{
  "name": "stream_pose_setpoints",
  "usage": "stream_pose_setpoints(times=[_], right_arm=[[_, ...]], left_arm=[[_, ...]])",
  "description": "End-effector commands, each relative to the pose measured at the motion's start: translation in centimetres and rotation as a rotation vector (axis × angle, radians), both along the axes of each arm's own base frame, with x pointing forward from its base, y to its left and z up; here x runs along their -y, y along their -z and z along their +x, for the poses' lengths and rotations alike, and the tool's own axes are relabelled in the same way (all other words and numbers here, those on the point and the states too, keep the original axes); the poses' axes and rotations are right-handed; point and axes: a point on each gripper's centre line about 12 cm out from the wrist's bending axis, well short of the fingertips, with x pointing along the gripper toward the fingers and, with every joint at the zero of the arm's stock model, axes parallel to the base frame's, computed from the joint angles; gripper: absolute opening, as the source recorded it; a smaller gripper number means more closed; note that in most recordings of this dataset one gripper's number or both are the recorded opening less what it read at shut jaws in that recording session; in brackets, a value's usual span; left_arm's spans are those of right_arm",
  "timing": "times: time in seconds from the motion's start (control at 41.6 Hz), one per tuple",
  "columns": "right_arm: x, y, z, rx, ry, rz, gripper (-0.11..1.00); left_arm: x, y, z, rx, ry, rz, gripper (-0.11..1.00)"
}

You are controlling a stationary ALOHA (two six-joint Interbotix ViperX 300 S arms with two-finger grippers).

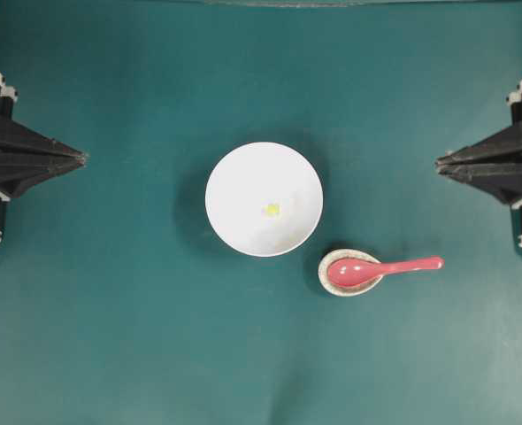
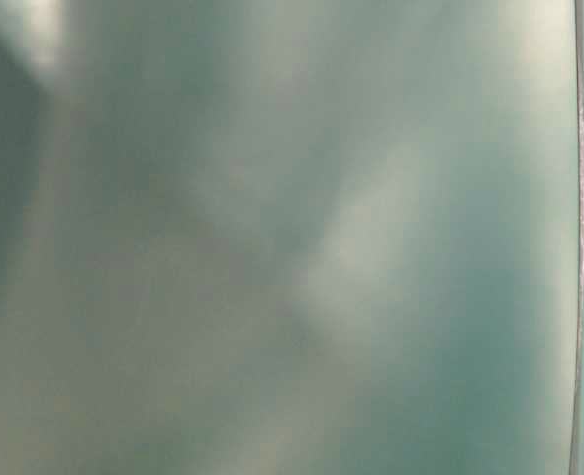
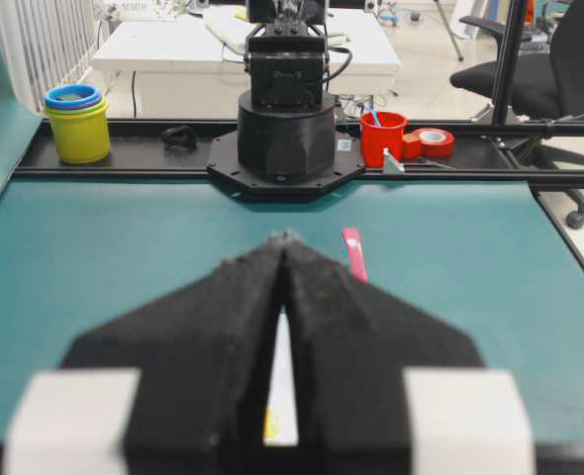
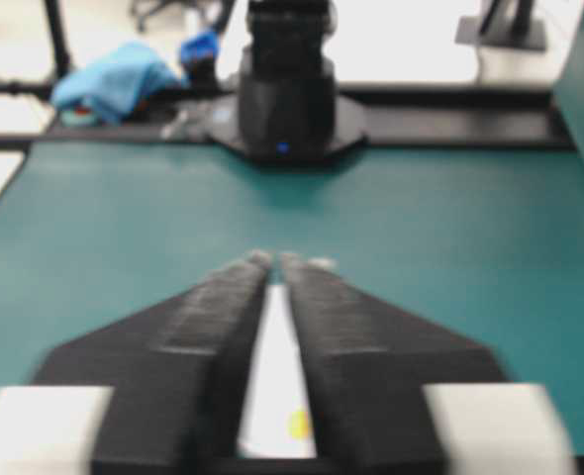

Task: Scoop the yellow hexagonal prism block from the bowl with a spoon using the right arm.
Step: 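Move the right gripper left toward the pink spoon handle, then close the right gripper on the pink spoon's handle end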

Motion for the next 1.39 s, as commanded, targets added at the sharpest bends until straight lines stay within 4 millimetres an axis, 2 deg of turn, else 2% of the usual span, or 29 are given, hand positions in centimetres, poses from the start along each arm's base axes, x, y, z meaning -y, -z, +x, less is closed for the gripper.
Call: stream_pose_setpoints(times=[0.0,0.096,0.168,0.289,0.481,0.649,0.818,1.371], right_arm=[[-0.3,0.2,0.4,-0.009,-0.012,0.003,0.33],[-0.5,0.8,0.7,-0.031,-0.024,0.009,0.49],[-0.8,1.2,1.0,-0.037,-0.035,0.016,0.52],[-1.4,2.4,1.6,-0.056,-0.062,0.032,0.51],[-2.2,5.7,2.4,-0.079,-0.079,0.072,0.51],[-2.7,9.0,2.3,-0.111,-0.07,0.11,0.51],[-3.3,11.4,1.7,-0.121,-0.063,0.138,0.51],[-6.0,16.3,0.3,-0.191,-0.05,0.133,0.51]], left_arm=[[0.0,-0.6,0.3,0.011,-0.001,0.005,0.0],[0.0,-0.6,0.3,0.011,-0.001,0.005,0.0],[0.0,-0.5,0.3,0.006,0.0,0.003,0.0],[0.0,-0.4,0.3,-0.002,-0.001,0.005,0.0],[0.0,-0.2,0.3,-0.017,-0.001,0.005,0.0],[0.0,-0.1,0.3,-0.025,-0.001,0.005,0.0],[0.0,-0.1,0.3,-0.026,-0.001,0.005,0.0],[0.0,0.0,0.2,-0.035,-0.002,0.003,0.0]])
